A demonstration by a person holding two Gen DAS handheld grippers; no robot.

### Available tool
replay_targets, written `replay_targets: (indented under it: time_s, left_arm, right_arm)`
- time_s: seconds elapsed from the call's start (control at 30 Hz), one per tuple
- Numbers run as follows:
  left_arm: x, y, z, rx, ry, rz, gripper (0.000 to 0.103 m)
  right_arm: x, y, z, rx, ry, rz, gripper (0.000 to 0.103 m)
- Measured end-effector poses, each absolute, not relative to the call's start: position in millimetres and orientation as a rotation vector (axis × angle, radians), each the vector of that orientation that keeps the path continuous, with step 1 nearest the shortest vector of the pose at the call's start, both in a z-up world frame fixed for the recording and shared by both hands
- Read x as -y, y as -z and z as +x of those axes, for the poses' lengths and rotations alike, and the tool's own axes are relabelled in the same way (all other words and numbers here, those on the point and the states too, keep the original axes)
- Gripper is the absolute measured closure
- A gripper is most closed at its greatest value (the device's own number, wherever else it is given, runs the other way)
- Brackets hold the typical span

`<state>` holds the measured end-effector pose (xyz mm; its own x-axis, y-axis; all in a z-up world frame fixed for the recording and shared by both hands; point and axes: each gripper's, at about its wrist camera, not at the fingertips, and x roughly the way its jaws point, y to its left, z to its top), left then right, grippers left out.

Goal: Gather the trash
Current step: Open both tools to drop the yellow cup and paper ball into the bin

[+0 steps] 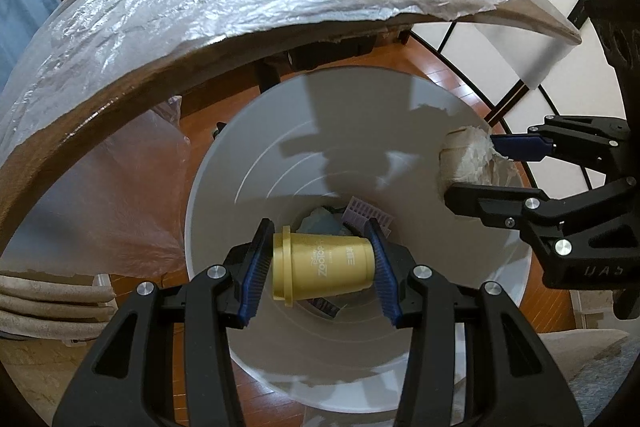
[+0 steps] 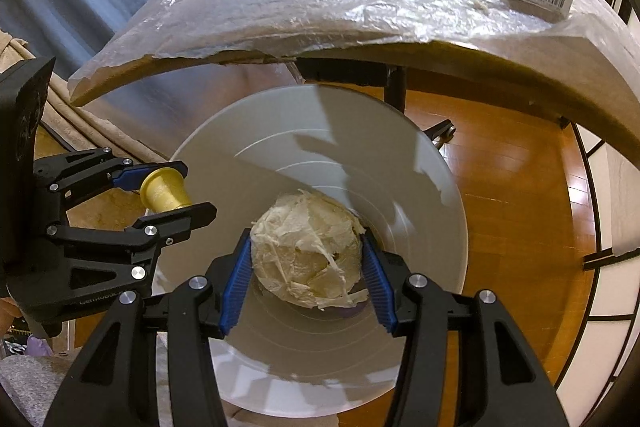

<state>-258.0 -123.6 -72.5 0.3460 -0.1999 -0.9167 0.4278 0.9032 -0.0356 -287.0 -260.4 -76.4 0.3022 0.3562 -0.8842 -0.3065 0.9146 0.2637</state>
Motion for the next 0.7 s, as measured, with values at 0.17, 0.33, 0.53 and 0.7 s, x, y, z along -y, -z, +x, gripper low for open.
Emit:
replay_targets:
  time_s: [0.17, 0.33, 0.53, 0.7]
  left_arm:
    - [124.6, 75.6, -255.2, -1.156, 0.411, 0.234, 0.055]
    - [125.0, 76.3, -252.7, -1.159, 0.408, 0.238, 0.055]
    - [128.9, 78.7, -251.7, -1.157, 0.411, 0.254, 0.055]
    - [130.1, 78.7, -251.8, -1.159, 0.414, 0.261, 0.055]
  right_arm:
    - [260.2, 77.9, -286.1, -1.19, -0.437, 0.045, 0.052]
    - [259.6, 79.2, -285.8, -1.192, -0.435, 0.038, 0.052]
    - [258.1, 79.8, -285.4, -1.19, -0.433, 0.012, 0.052]
    - [259.6, 80.9, -285.1, -1.191, -0.427, 0.009, 0.052]
